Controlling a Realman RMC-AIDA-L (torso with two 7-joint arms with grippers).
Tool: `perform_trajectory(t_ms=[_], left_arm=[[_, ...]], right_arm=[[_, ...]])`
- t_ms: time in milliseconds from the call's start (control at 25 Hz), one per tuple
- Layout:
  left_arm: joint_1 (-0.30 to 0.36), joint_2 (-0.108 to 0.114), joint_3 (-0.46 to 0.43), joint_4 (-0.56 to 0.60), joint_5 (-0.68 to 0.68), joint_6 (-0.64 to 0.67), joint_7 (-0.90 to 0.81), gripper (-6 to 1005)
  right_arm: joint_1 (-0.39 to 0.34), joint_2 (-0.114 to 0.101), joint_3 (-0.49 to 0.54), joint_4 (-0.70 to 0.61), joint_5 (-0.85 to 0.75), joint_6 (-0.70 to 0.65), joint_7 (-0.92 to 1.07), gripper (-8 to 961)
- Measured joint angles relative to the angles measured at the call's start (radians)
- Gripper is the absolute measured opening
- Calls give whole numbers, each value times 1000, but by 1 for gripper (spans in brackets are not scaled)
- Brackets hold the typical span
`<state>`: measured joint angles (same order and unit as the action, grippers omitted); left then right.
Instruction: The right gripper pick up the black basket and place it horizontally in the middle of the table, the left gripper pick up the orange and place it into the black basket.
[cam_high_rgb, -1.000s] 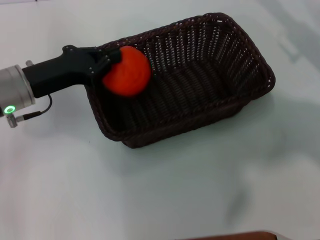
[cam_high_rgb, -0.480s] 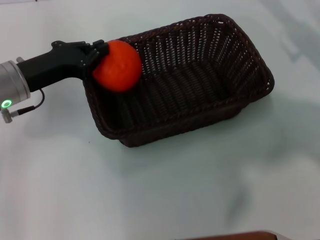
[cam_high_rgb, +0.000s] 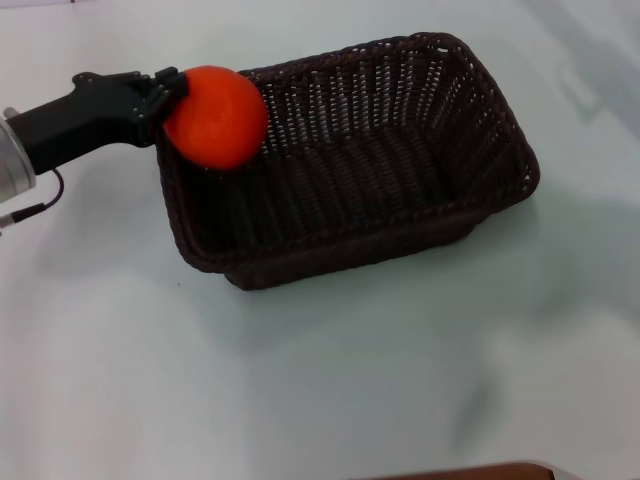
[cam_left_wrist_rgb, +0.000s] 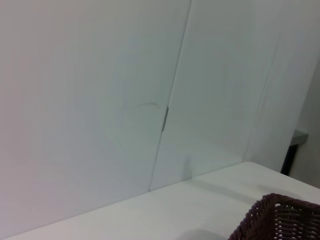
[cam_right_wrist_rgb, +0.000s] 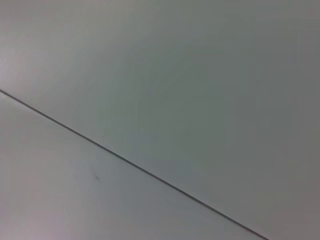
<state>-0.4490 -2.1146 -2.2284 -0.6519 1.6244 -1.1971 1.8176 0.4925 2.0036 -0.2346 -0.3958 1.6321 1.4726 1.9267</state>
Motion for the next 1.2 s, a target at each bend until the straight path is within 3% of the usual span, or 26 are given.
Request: perform_trajectory(t_ms=[600,920,1200], left_arm=[[12,5,-31,-7,-3,-9,4,138],[39,-20,-53,-63,-5,-81,5,189],[64,-46,-265,-58,-82,-294,77,393]], right_arm=[[1,-6,0,0,0,-1,0,703],[4,-8,0,0,0,-8,0,700],[8,-8,0,0,0,-11,-1,699]])
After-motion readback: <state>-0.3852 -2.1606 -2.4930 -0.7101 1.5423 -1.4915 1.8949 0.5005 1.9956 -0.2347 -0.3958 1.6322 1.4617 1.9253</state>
